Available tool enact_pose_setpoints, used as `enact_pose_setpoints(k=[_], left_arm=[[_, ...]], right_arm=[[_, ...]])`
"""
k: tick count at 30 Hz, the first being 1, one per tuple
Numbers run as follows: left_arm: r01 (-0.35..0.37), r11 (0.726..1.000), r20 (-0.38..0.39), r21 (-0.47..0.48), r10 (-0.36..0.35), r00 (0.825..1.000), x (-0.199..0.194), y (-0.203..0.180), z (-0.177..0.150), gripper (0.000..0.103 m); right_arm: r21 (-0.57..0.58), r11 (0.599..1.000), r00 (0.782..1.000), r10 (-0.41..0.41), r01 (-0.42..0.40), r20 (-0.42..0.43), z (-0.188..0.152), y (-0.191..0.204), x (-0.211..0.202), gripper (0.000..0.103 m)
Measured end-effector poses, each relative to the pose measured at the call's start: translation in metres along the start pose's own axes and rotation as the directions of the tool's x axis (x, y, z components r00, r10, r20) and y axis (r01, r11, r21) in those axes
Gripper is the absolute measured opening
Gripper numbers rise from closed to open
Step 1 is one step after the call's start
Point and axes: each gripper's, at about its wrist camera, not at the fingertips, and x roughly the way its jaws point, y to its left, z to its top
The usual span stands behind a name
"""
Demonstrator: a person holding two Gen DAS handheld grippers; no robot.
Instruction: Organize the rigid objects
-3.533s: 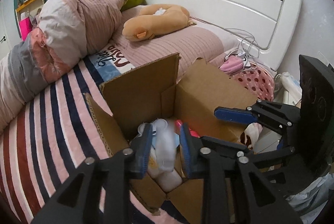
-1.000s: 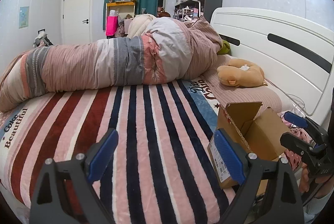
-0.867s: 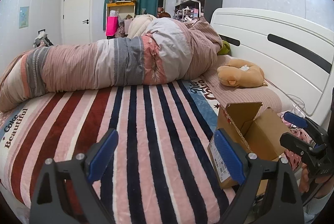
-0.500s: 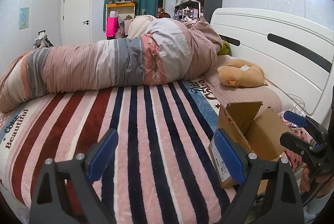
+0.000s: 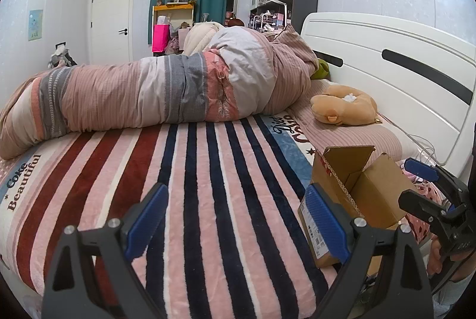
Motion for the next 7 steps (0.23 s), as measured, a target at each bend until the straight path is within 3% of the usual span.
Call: enact_pose_setpoints(k=[7], left_arm=[[-0.003,1.0,-0.001,0.0,0.003,1.0,-0.0004,0.0012,0.0,0.092]], right_arm=[[0.0,1.0,1.0,0.0,0.0,0.0,0.0001,0.0001,0.0001,0.101]])
